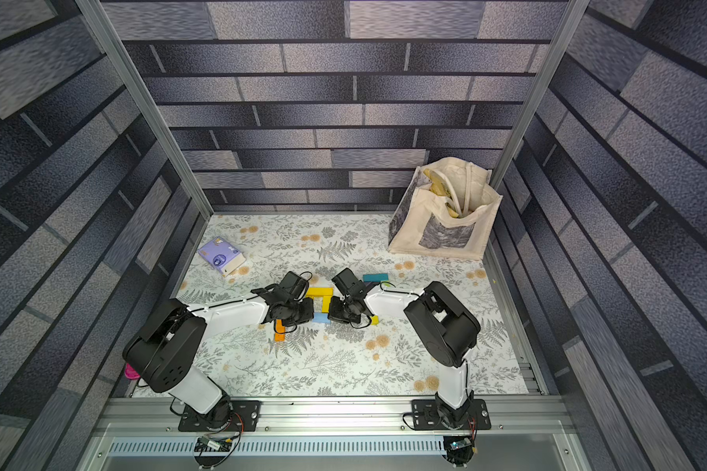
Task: Assemble the letter p with building blocks
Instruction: Assemble the building block at the center of the board.
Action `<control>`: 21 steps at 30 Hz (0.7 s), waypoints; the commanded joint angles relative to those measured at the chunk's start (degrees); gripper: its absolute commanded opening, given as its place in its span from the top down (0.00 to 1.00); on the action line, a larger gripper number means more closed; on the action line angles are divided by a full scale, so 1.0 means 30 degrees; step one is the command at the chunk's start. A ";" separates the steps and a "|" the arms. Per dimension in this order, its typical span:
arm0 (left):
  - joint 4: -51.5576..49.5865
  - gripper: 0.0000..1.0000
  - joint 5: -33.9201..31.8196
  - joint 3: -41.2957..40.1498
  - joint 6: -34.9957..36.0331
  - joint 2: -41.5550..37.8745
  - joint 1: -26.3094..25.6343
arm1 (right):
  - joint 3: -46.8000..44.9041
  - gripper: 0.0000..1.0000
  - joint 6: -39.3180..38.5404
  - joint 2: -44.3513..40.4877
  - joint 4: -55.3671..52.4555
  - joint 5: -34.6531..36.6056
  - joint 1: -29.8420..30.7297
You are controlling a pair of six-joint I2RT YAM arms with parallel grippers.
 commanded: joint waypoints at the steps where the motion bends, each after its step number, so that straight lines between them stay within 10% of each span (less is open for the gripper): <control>1: -0.1548 1.00 -0.0043 -0.0373 -0.0114 -0.0330 -0.0298 | -0.0665 0.99 -0.0263 0.0648 -0.0096 0.0584 0.0165; 21: -0.1296 1.00 0.0114 -0.1517 -0.0262 -0.1985 -0.0386 | -0.2239 0.99 0.0166 -0.1482 -0.0481 0.1206 0.0355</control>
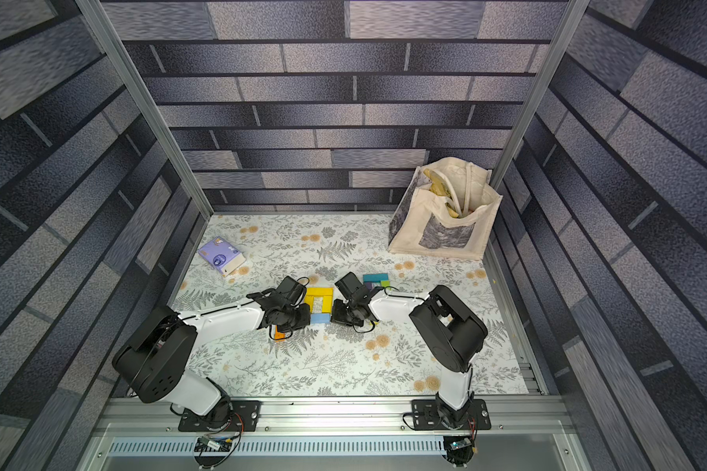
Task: Assemble the letter p with building blocks
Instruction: Assemble the building block at the center of the board.
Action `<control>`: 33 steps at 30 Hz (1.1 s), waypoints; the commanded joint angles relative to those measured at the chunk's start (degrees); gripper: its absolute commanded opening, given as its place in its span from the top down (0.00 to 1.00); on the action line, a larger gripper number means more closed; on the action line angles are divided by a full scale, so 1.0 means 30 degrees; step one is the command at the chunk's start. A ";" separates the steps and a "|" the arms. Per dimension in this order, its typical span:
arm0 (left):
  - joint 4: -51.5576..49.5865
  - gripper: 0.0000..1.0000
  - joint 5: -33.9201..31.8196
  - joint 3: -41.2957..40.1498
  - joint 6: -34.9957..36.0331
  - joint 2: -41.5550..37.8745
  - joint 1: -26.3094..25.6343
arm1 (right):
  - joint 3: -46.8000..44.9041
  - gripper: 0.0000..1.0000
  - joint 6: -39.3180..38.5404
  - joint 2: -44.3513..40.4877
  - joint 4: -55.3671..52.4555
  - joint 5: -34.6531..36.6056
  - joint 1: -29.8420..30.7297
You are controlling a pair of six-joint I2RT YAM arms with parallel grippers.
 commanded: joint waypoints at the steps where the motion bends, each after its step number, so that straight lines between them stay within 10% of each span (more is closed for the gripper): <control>1: -0.0216 1.00 0.0335 -0.0540 -0.0262 -0.0617 -0.0165 | -0.0643 0.99 0.0224 -0.0311 -0.1279 0.0627 0.0289; 33: 0.0592 1.00 0.0414 -0.0312 -0.0567 0.0681 -0.0133 | -0.1333 0.99 0.1282 -0.0006 -0.0414 0.0406 0.1081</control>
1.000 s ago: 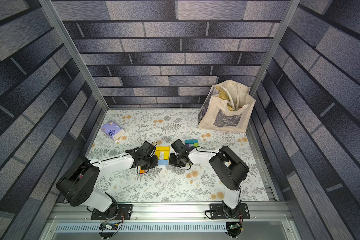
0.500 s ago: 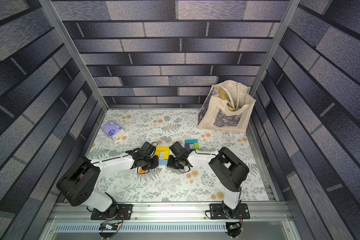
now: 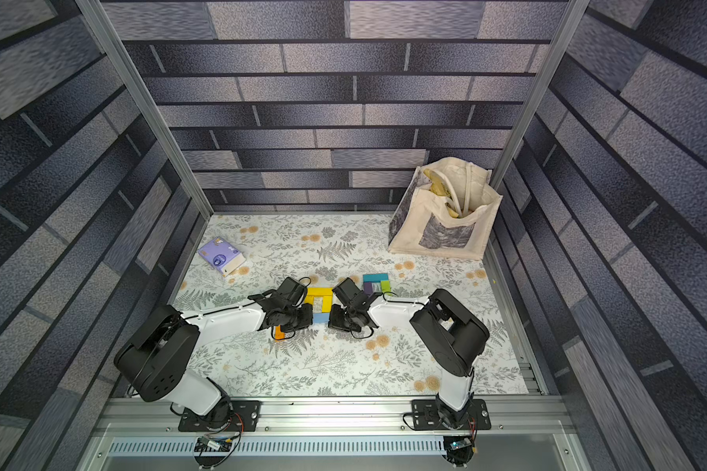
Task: Assemble the letter p with building blocks
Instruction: Assemble the building block at the center of the board.
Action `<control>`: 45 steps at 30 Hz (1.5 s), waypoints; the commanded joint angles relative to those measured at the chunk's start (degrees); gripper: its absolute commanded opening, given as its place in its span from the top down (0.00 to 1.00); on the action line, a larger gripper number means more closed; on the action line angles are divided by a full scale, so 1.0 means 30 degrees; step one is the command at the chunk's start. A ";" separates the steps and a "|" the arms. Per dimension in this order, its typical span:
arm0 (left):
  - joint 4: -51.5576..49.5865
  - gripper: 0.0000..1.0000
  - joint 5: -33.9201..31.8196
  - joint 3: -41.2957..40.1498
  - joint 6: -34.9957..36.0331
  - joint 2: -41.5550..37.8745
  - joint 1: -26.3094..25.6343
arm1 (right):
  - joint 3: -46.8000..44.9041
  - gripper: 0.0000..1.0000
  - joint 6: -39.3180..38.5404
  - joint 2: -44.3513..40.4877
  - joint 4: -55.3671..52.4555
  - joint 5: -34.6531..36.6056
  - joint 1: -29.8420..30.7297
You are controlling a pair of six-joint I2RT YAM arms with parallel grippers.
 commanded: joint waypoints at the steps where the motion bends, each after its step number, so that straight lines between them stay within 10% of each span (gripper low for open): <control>1: -0.0781 1.00 -0.0199 -0.0188 -0.0255 0.0288 0.0074 | -0.0612 0.99 0.0263 0.0330 -0.1239 0.0316 0.0221; 45: -0.1157 1.00 0.0126 0.0538 -0.0468 0.0412 -0.0818 | -0.0579 0.99 -0.0792 0.0320 -0.2314 0.1456 -0.0526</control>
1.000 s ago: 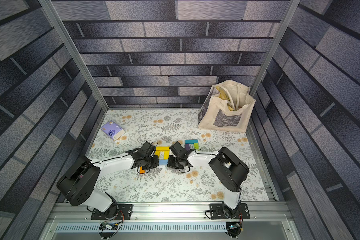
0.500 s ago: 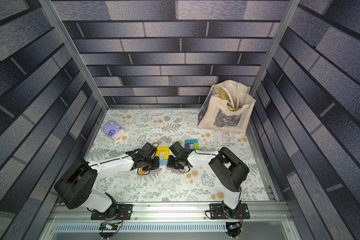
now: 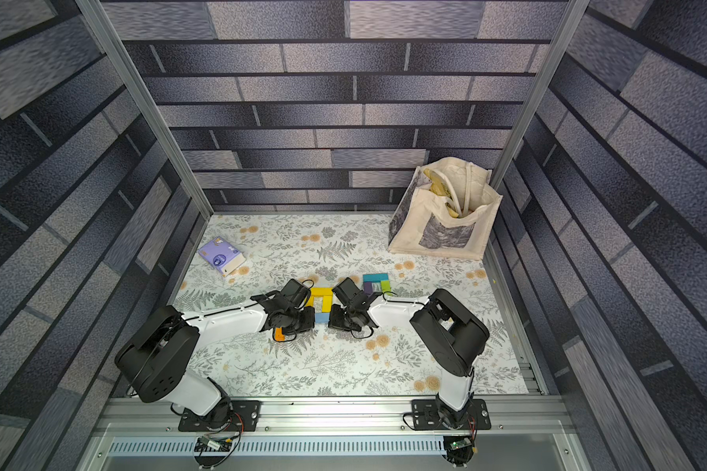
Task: Assemble the letter p with building blocks
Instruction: Assemble the building block at the center of the board.
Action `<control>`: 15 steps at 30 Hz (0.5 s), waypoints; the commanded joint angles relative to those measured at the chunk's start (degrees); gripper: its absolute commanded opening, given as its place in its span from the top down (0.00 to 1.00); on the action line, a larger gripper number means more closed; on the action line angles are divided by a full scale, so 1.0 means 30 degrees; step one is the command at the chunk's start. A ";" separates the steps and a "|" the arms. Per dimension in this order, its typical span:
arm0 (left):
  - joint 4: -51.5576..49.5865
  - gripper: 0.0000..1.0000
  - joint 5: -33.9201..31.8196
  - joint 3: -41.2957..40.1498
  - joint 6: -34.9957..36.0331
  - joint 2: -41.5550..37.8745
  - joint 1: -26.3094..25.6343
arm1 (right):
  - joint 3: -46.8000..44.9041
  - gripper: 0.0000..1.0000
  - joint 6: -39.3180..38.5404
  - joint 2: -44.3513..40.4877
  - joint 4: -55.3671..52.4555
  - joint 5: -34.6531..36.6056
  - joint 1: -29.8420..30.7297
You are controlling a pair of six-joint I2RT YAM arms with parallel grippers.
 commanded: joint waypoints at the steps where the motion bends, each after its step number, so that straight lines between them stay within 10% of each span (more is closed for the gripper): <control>1: -0.0290 1.00 0.0086 0.0221 -0.0279 0.0384 -0.0088 | -0.0632 0.99 -0.0328 0.0304 -0.2203 0.1154 -0.0243; 15: -0.0335 1.00 0.0027 0.0327 -0.0213 0.0563 -0.0032 | -0.0669 0.99 -0.0357 0.0430 -0.2175 0.1123 -0.0333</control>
